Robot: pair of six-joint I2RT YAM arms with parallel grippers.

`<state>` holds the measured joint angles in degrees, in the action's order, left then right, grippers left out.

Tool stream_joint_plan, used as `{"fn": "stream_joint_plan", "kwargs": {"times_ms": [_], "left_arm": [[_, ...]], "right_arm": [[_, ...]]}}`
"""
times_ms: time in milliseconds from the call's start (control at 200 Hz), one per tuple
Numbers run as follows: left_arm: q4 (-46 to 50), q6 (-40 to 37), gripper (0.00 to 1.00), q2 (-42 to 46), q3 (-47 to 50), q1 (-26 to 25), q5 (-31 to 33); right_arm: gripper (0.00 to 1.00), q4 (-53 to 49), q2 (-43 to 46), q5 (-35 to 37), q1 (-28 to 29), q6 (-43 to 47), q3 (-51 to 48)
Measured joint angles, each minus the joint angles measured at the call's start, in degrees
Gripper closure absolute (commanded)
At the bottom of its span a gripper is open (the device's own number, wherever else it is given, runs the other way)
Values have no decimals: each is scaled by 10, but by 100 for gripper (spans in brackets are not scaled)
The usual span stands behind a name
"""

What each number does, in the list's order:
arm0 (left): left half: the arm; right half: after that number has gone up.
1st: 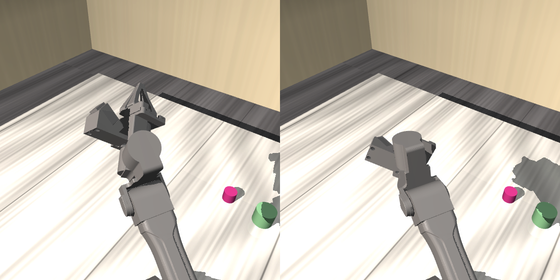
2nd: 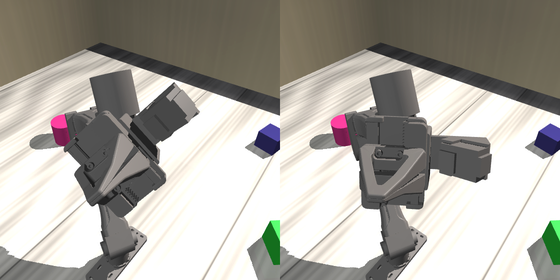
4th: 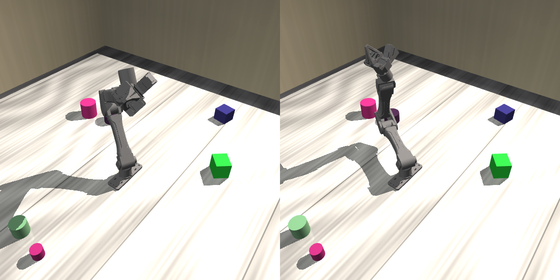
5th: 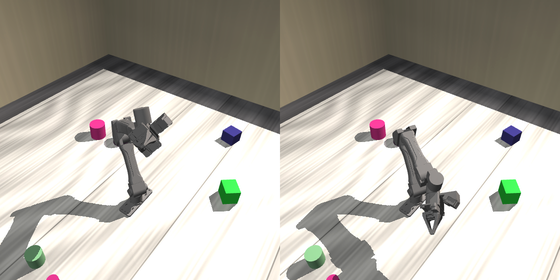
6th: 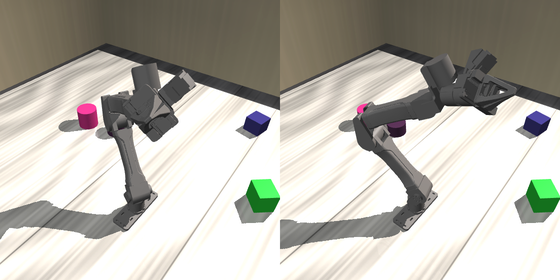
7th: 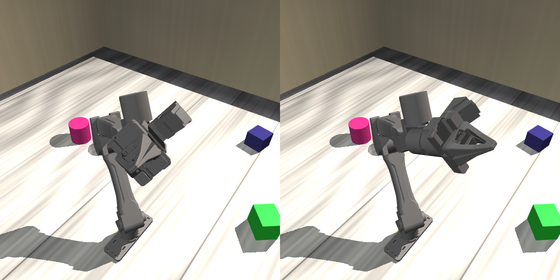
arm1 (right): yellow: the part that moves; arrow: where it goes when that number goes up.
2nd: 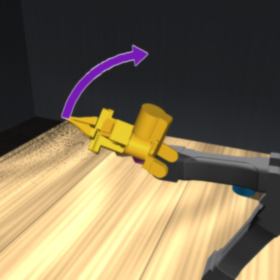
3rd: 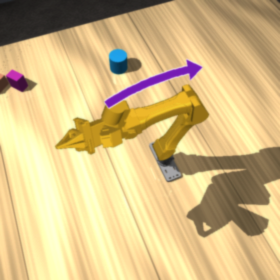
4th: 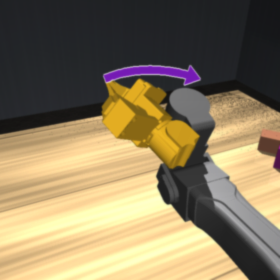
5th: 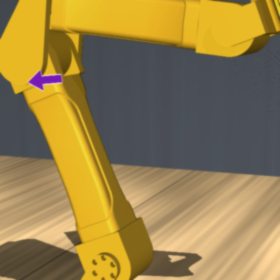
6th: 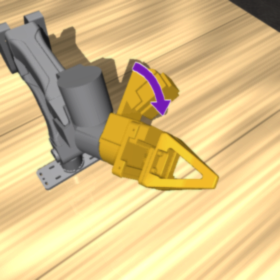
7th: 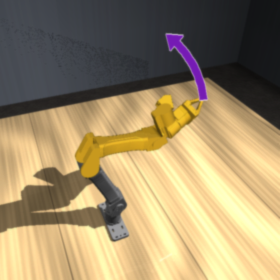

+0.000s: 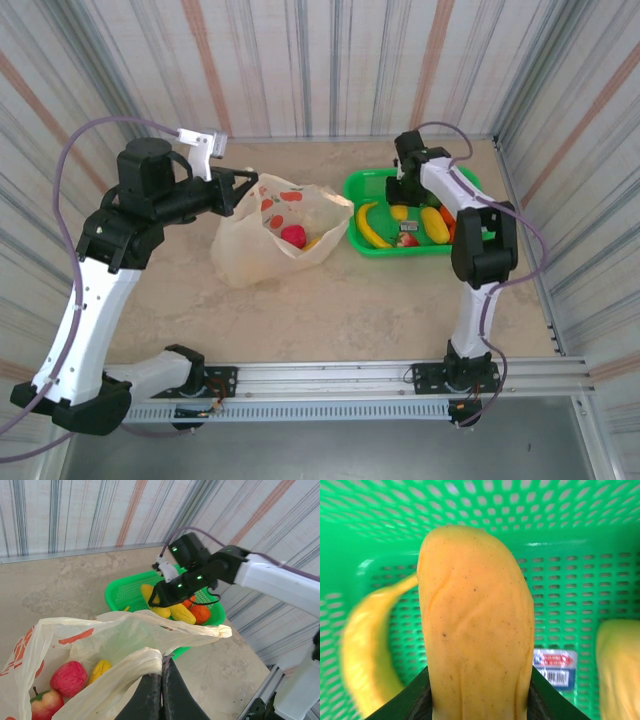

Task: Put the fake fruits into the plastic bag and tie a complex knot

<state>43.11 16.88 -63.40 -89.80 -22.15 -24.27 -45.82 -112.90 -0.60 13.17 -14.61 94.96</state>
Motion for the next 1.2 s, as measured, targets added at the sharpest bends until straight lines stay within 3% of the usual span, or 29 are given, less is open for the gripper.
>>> {"fn": "stream_joint_plan", "kwargs": {"times_ms": [291,426,556,807,997,1202], "left_arm": [[0,0,100,2,0,0,2],[0,0,100,2,0,0,2],[0,0,100,3,0,0,2],[0,0,100,6,0,0,4],[0,0,100,10,1,0,6],[0,0,100,21,5,0,10]], "right_arm": [[64,61,276,-76,21,-27,-34],[64,123,396,-109,102,-34,-34],[64,169,453,-130,200,-33,-34],[65,224,439,-98,357,-25,-84],[62,240,357,-30,402,-28,-112],[64,250,260,59,411,-37,-110]]}}
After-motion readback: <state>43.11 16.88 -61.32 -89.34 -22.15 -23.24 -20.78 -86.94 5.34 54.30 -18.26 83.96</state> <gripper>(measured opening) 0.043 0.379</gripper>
